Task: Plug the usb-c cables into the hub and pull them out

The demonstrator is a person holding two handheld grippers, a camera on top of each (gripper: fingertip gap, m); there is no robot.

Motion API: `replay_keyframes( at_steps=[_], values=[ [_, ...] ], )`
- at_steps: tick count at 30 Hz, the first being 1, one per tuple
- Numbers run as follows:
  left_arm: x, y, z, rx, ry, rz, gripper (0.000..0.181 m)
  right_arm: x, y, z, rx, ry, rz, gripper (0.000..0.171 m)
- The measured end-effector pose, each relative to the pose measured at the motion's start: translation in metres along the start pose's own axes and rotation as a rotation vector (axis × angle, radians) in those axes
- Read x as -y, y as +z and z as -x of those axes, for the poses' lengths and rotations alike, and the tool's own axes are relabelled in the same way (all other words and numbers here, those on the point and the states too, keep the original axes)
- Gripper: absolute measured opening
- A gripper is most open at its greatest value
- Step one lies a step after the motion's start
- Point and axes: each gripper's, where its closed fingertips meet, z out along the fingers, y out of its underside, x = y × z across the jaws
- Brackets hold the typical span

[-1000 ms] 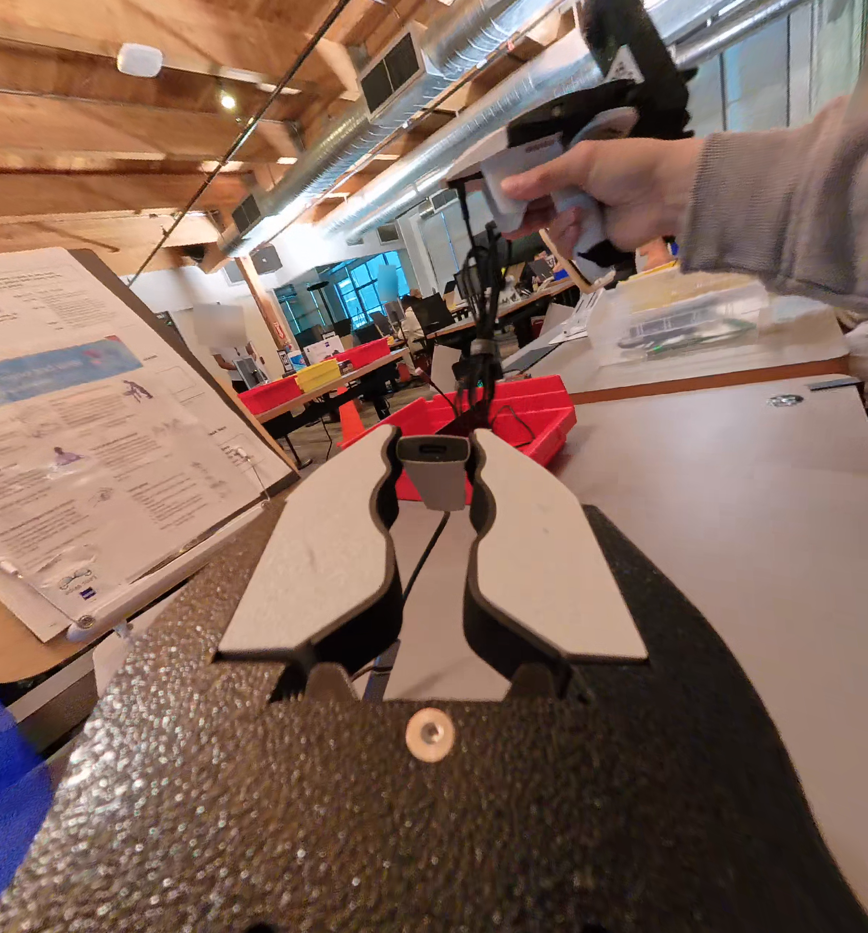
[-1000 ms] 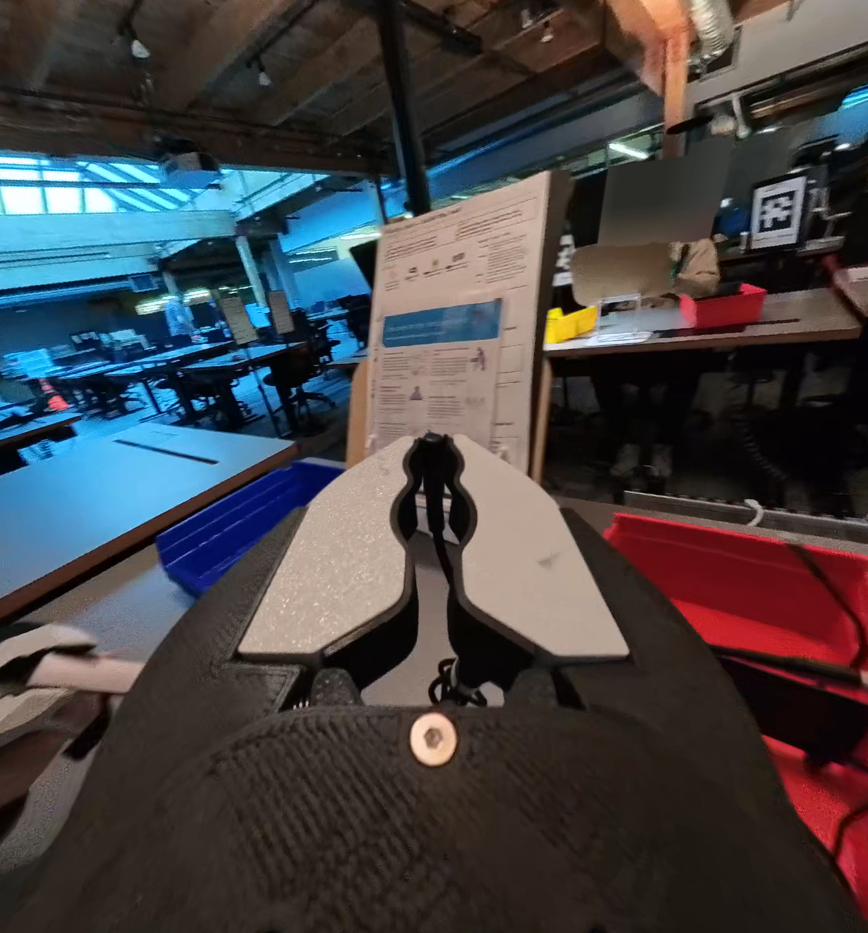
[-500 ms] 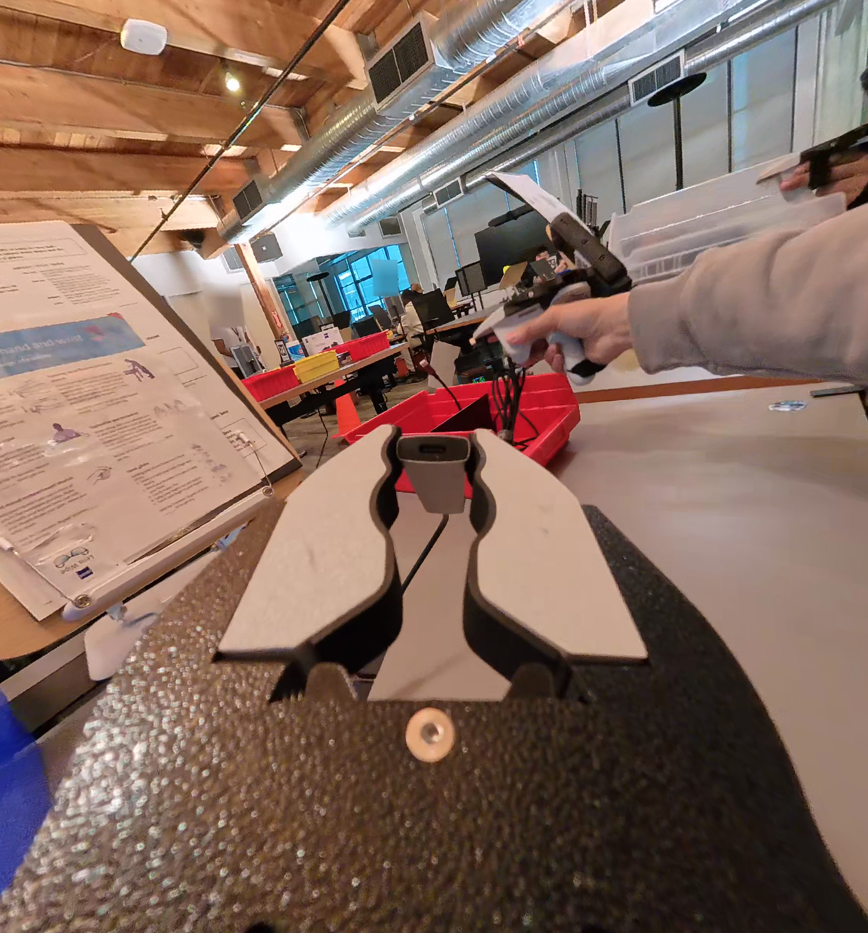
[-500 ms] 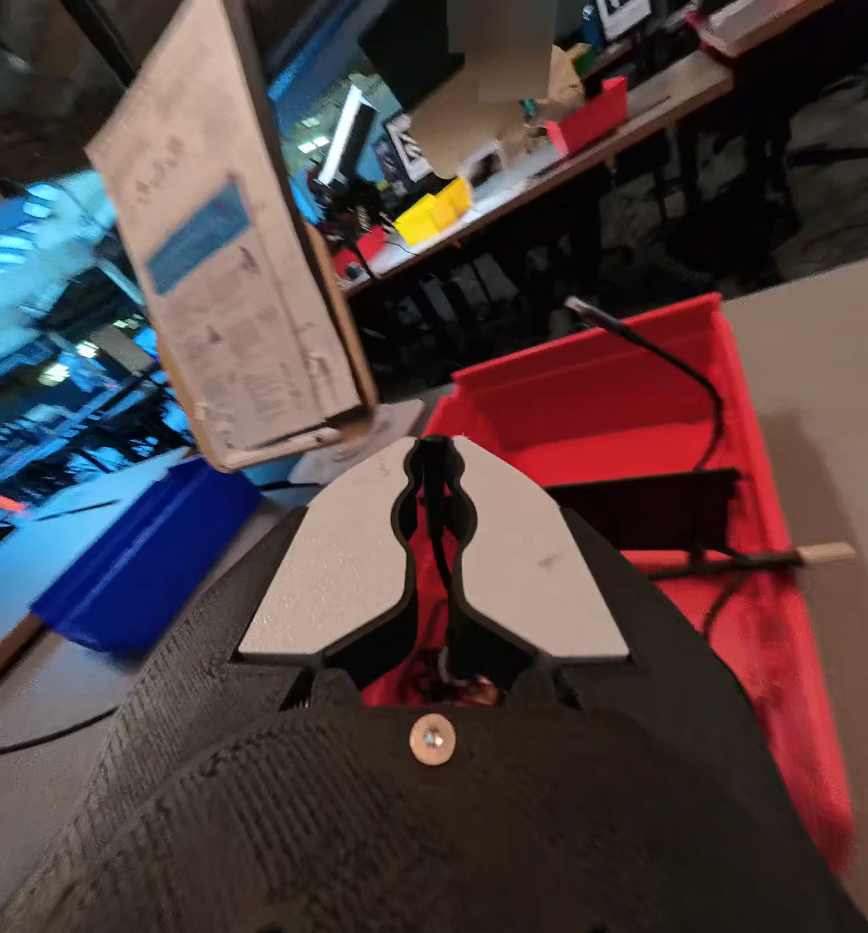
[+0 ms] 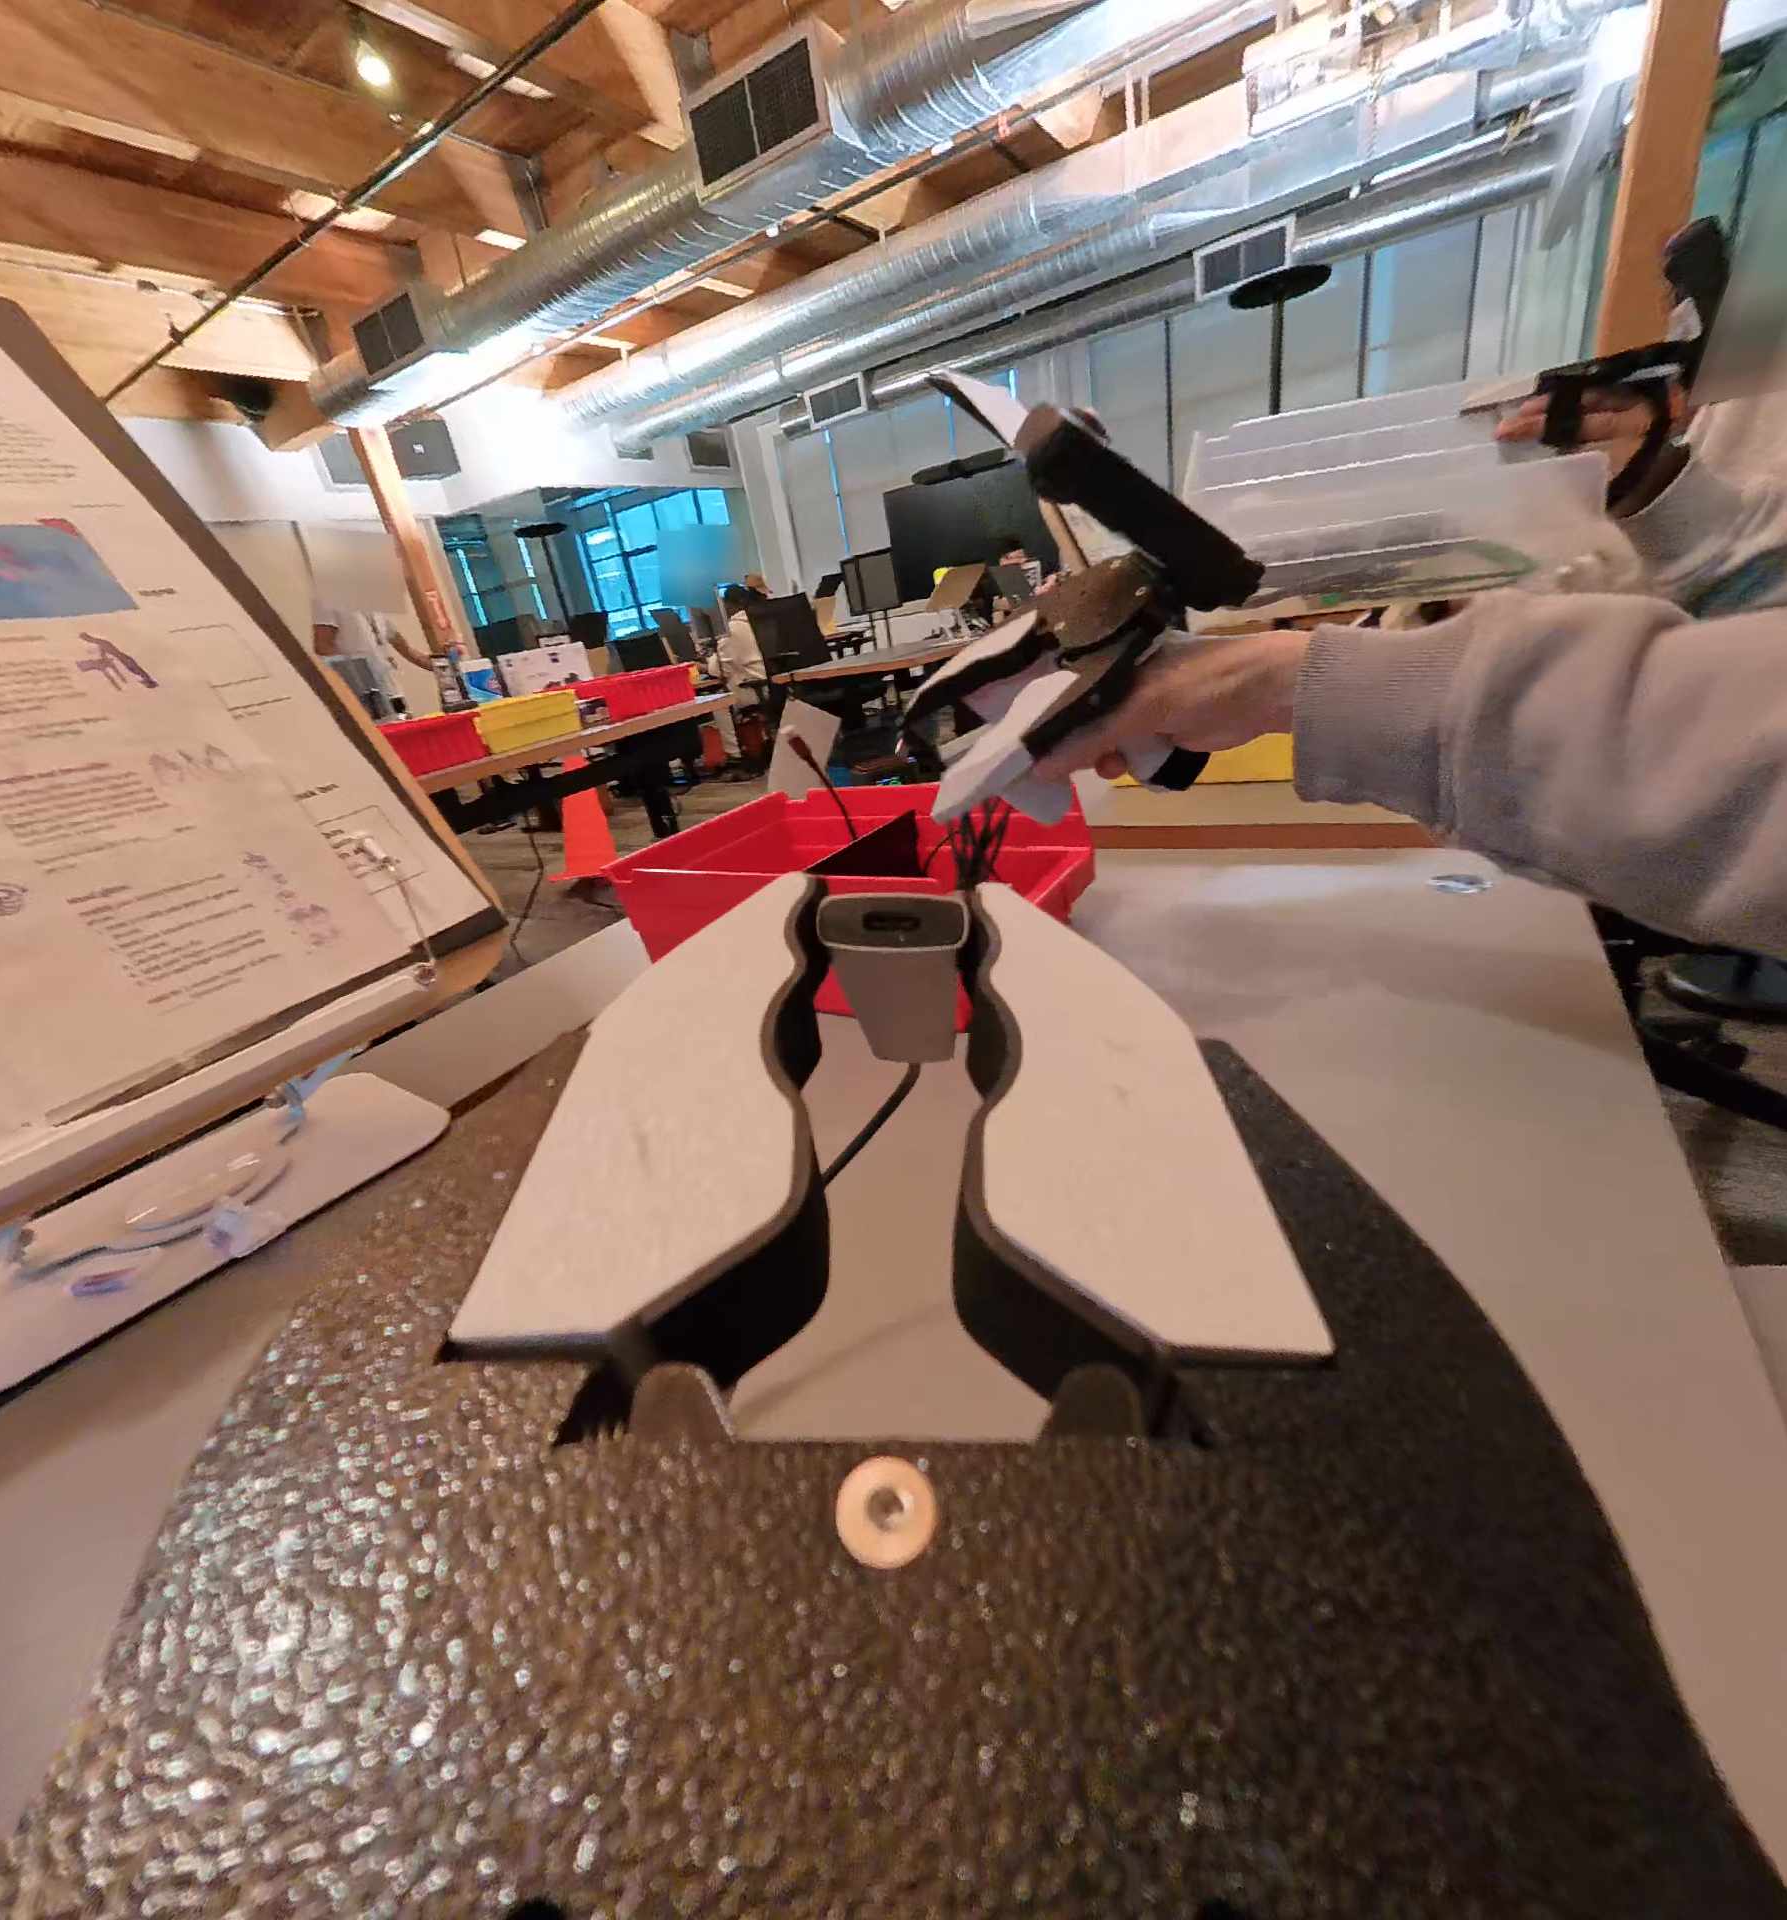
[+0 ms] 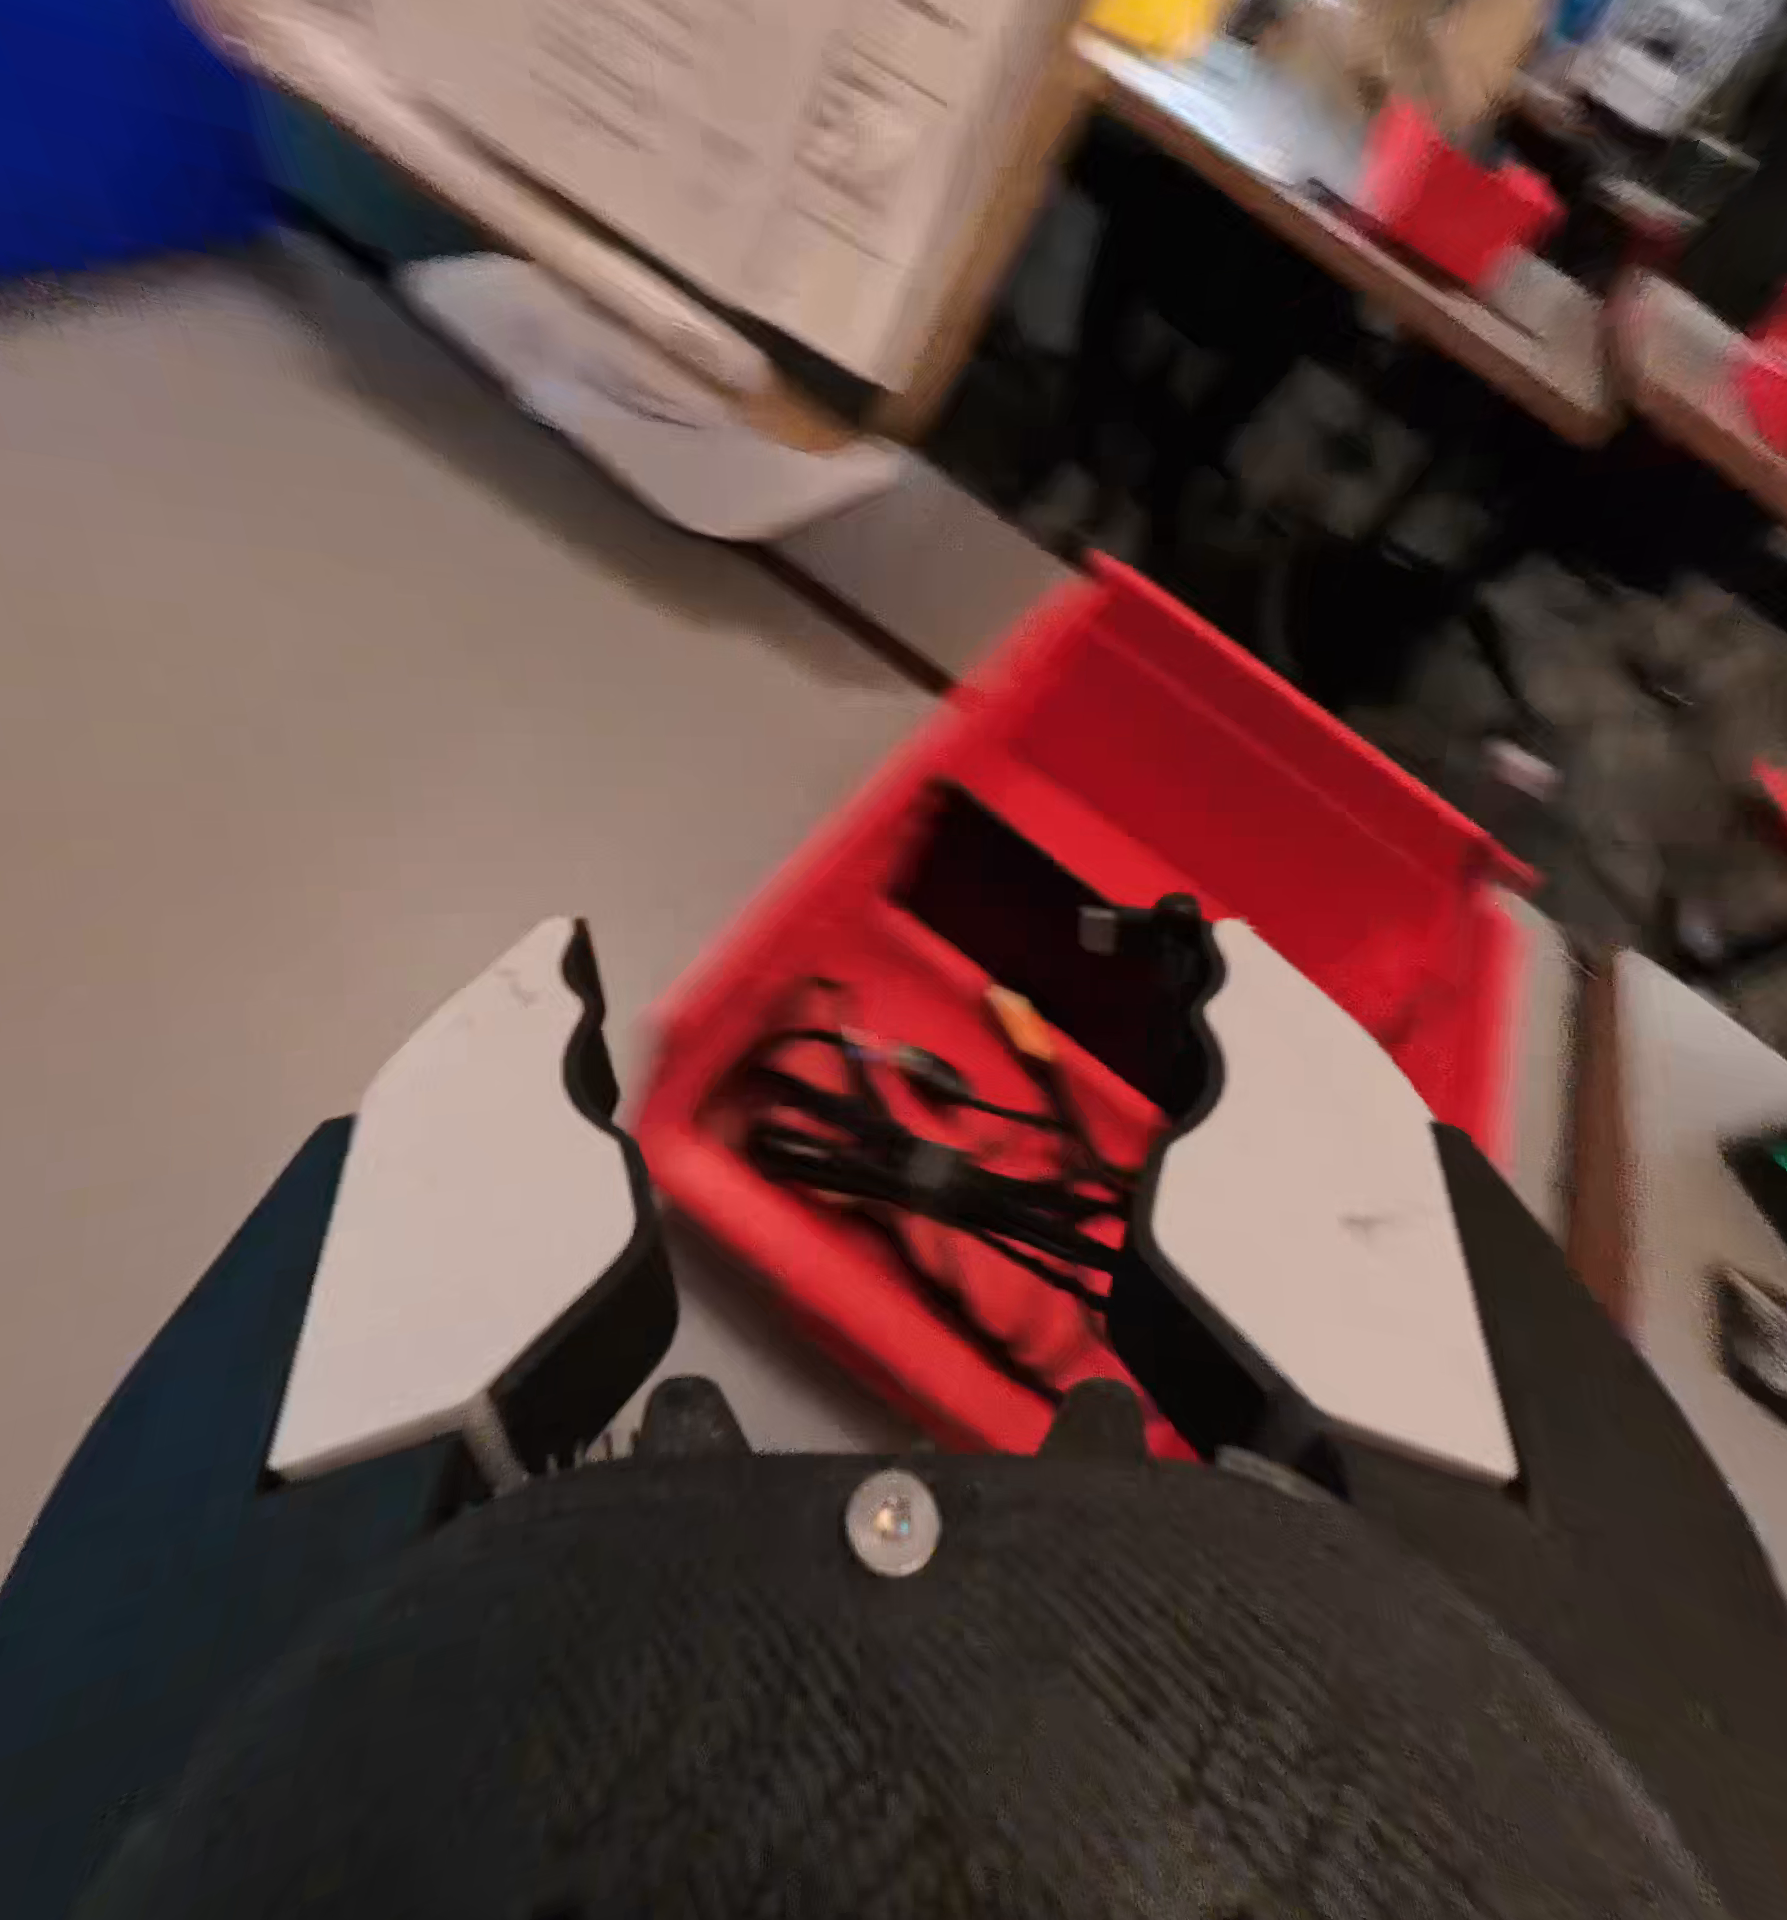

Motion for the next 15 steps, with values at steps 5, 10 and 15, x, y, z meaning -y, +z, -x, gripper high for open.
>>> replay_keyframes(
  at_steps=[5, 10, 15],
  values=[
    [0.003, -0.004, -0.005, -0.116, -0.121, -0.059, 0.024, 0.056, -0.041, 0.177, 0.537, -0.186, -0.194, 0.097],
    [0.011, -0.01, -0.008, -0.181, -0.184, -0.128, 0.024, 0.086, -0.067, 0.241, 0.792, -0.161, -0.329, 0.08],
    [0.021, -0.013, -0.018, -0.257, -0.193, -0.187, 0.024, 0.082, -0.061, 0.272, 0.861, -0.19, -0.304, 0.05]
  ],
)
